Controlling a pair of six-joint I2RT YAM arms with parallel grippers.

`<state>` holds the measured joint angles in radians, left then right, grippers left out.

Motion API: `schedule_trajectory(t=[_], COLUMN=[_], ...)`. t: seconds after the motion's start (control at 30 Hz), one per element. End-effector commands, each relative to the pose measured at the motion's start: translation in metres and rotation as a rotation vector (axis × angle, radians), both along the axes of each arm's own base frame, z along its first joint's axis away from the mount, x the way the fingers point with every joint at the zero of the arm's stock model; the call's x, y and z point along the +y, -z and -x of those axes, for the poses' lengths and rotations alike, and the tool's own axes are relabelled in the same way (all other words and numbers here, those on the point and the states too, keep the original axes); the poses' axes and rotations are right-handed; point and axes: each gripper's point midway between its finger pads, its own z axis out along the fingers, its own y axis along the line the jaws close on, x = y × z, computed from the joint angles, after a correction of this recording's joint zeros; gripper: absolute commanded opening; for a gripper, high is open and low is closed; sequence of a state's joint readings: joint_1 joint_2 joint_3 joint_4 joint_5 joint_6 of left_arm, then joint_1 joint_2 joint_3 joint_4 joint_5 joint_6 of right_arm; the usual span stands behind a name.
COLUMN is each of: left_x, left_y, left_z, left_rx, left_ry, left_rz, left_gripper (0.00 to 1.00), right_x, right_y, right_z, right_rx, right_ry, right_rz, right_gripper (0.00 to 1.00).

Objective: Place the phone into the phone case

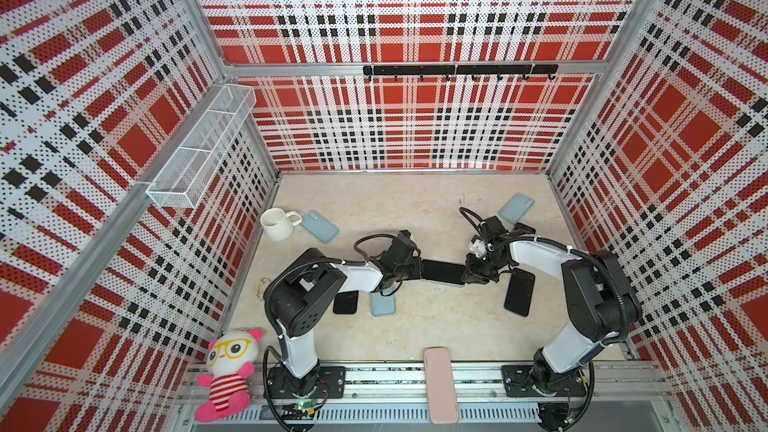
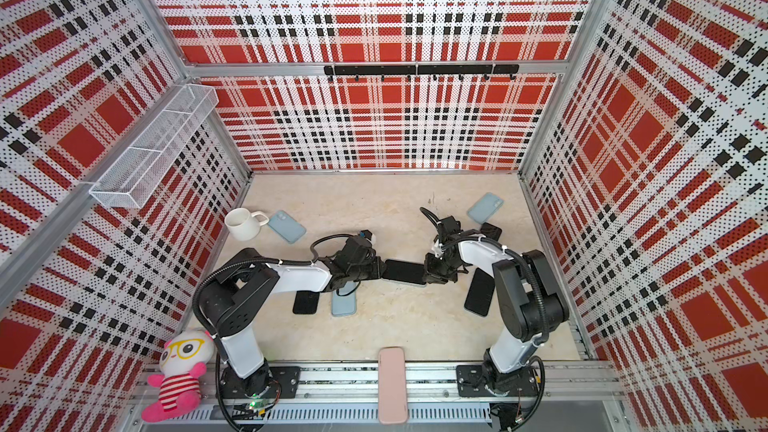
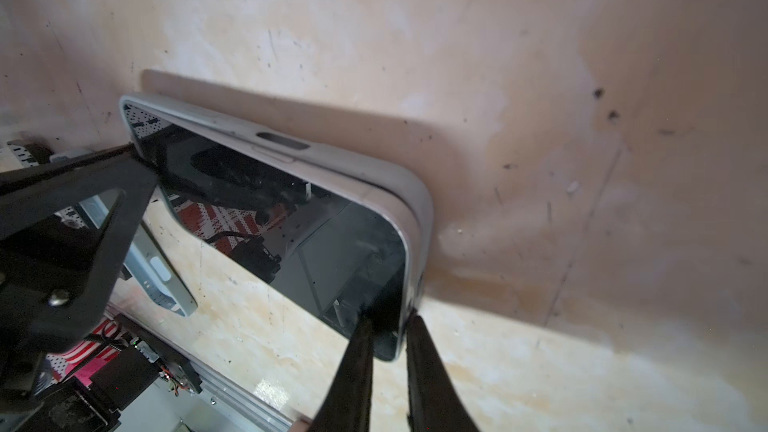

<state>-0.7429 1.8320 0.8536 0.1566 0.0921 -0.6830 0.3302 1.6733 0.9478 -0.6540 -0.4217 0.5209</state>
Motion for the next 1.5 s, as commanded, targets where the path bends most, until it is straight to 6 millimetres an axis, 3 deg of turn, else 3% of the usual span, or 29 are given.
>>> schedule_trajectory(t=[0.0, 0.4, 0.67, 1.1, 1.47], left_x=[0.036, 0.035, 0.030, 0.025, 0.031], left_y=[0.070, 0.070, 0.063, 0.058, 0.061], left_z=[0.053, 0.053, 0.053, 0.049, 0.049], left_rx=[0.212, 0.212, 0.209, 0.204, 0.198], left_ry=[0.036, 0.042, 0.050, 0.094, 0.092], left_rz=[-0.202, -0.198, -0.171, -0.195, -0.248], left_gripper=[0.17, 0.20, 0.26, 0.30, 0.31], right_x=[0.014, 0.004, -0.014, -0.038, -0.026], right_y=[0.003, 0.026, 0.055, 0.077, 0.105], right_z=[0.007, 0.020, 0.048, 0.078, 0.112], right_rx=[0.014, 0.057, 0.134, 0.193, 0.313], right_ry=[-0.030, -0.037, 0.005, 0.011, -0.021], right_rz=[-0.036, 0.087, 0.231, 0.421, 0.437], right_gripper=[0.18, 0.14, 0.11, 0.08, 0.07])
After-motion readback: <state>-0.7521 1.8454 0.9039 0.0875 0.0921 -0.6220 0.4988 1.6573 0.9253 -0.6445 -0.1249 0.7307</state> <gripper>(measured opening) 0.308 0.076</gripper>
